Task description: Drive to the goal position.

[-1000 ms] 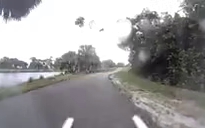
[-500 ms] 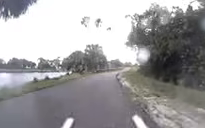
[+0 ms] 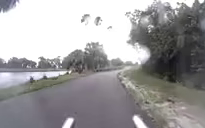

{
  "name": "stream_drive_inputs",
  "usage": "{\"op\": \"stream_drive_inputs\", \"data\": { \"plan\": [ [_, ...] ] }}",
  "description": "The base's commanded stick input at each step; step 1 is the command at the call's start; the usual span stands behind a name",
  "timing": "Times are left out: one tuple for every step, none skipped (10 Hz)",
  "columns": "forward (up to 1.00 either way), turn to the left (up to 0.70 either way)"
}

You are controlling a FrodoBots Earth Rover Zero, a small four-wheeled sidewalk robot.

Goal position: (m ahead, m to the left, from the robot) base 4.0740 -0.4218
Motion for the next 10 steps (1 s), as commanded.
{"op": "stream_drive_inputs", "data": {
  "plan": [
    [0.85,0.0],
    [0.85,0.0],
    [0.85,0.0],
    [0.85,0.0],
    [0.85,0.0],
    [0.85,0.0],
    [0.85,0.0],
    [0.85,0.0],
    [0.85,0.0],
    [0.85,0.0]
  ]
}}
